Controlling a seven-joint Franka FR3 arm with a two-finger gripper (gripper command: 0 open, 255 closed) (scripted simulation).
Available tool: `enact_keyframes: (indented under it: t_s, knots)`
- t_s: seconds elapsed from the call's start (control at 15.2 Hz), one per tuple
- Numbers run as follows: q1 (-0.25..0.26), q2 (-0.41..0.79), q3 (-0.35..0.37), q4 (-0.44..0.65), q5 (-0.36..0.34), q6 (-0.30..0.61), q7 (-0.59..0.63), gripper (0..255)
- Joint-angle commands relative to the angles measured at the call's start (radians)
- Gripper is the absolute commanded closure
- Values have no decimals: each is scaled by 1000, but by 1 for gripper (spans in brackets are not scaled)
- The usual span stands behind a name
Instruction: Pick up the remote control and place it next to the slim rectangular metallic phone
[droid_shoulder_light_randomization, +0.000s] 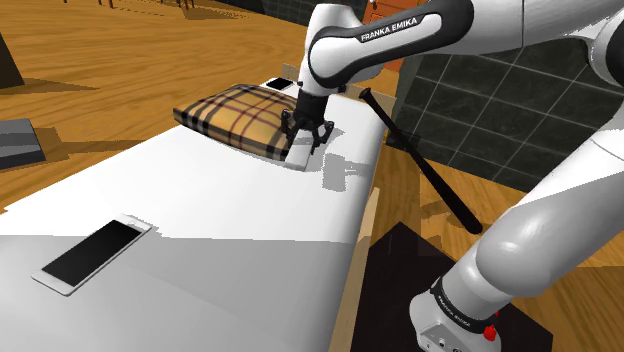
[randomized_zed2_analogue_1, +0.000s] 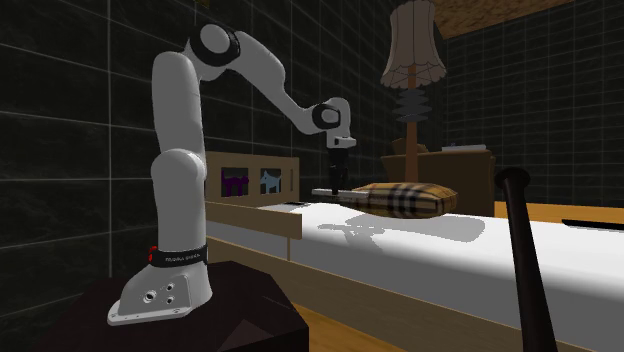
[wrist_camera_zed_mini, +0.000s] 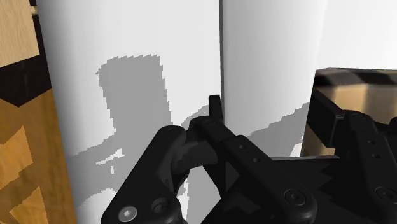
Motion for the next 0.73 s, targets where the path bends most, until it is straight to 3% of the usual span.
enact_keyframes:
  t_s: [0.0,0.66]
  knots:
    - [22,27,27,32,-7,-4,54,255]
    - [147,220,130,263,-86,-51,316,255]
